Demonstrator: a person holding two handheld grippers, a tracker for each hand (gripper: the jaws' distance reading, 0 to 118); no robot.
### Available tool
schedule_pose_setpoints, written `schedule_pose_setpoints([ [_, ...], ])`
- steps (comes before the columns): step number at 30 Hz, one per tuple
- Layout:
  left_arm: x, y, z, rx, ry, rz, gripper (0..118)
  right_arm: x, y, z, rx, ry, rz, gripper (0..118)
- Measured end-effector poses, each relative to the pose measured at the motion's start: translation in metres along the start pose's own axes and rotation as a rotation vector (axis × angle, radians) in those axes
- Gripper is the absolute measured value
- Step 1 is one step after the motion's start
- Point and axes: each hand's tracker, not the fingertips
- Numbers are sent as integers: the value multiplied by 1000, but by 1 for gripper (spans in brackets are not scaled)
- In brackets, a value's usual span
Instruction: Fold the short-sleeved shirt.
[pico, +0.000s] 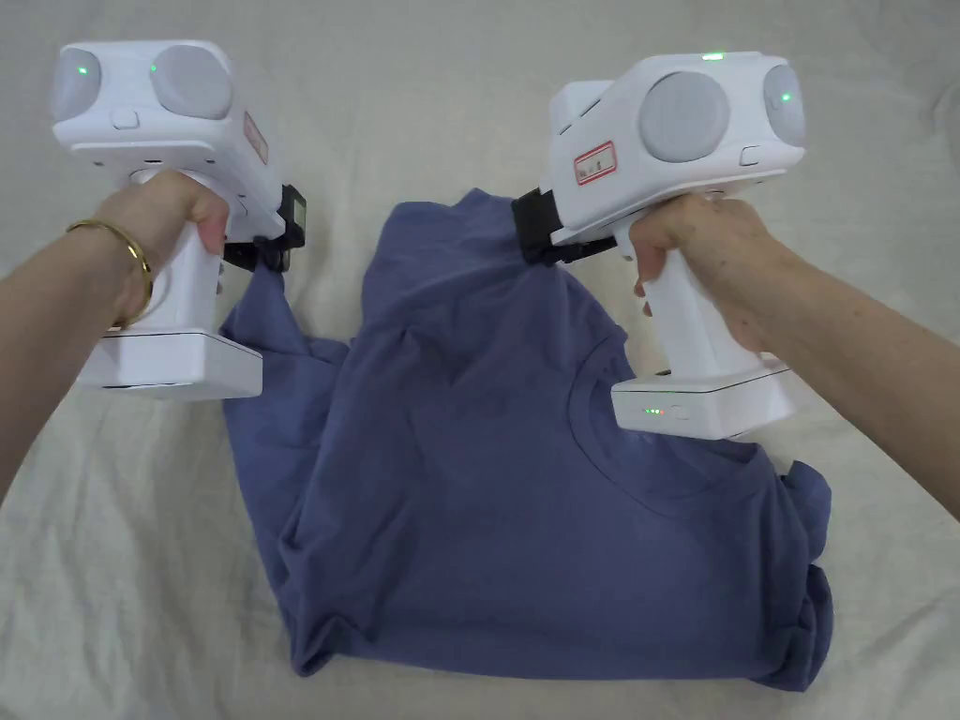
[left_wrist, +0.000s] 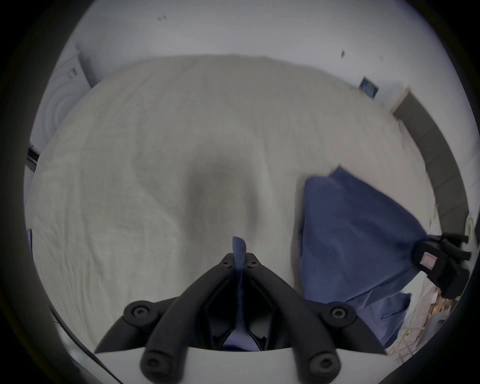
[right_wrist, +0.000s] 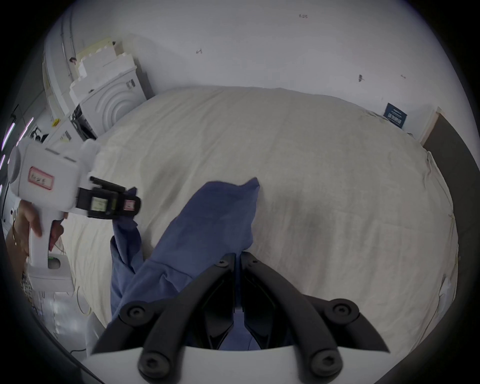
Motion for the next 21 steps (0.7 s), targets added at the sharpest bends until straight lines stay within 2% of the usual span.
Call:
schedule_pose_setpoints([
  [9,-56,7,131,257,53,117,0,14,9,91,132,-84,-40,2],
  [15,-89,6,232,446,114,173,0,30,12,185,264,-204,-21,2],
  [21,-111,-5,325,616,92,298,0,57,15,290,436,-296,-91,2],
])
